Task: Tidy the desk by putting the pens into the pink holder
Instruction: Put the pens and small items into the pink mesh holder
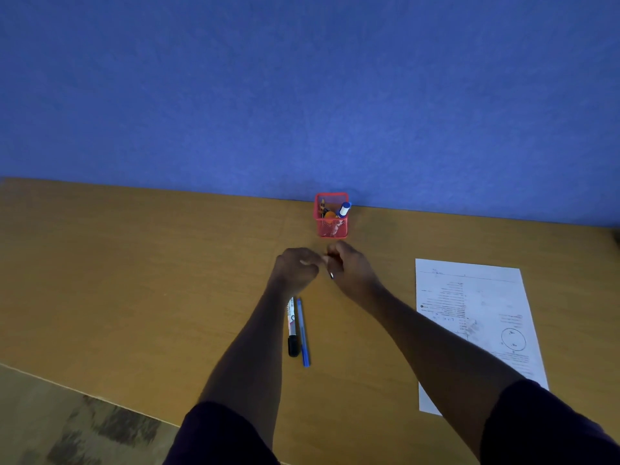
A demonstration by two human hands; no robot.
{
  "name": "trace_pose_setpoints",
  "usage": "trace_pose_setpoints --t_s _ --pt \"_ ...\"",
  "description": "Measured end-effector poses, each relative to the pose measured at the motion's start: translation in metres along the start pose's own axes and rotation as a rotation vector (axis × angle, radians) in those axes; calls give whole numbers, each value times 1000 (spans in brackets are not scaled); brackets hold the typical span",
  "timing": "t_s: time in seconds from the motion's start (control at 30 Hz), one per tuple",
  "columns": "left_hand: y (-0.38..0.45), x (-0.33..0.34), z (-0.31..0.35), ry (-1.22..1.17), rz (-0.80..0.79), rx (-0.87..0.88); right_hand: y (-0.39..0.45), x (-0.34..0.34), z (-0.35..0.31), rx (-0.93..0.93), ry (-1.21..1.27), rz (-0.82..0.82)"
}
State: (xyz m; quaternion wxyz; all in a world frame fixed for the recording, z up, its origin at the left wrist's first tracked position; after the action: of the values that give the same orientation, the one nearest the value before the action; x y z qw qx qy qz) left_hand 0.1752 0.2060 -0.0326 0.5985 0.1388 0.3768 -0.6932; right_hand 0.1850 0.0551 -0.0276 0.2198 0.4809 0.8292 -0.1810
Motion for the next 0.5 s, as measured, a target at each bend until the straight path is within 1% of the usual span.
trace_pose_setpoints --t_s 0.07,0.17,0.23,0.3,0.37,0.5 --pt "5 -8 16 -139 51 103 10 -15 -12 -31 99 65" --pt "14 -19 40 -262 87 192 27 -33 -25 -89 117 140" --pt "21 -27 53 -366 79 229 37 -47 -32 -115 113 185" --pt "26 -35 66 -360 78 260 45 -60 -37 -120 152 212" --pt "34 -41 72 -290 106 284 53 -69 -37 -98 214 206" --pt "45 -46 76 -189 160 258 68 -82 -31 -72 142 183"
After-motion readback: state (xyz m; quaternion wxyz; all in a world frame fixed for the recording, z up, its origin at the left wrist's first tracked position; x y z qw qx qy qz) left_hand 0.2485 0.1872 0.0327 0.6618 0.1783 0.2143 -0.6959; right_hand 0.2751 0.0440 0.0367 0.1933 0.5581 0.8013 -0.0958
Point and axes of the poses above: each hand's wrist, its own y-axis towards the middle knuckle, its own x-axis out of the palm, z = x × y, the point moved 4 cm from there along y, towards the middle knuckle, and after that the axes turned 11 degrees about -z, right-handed, at the moved point
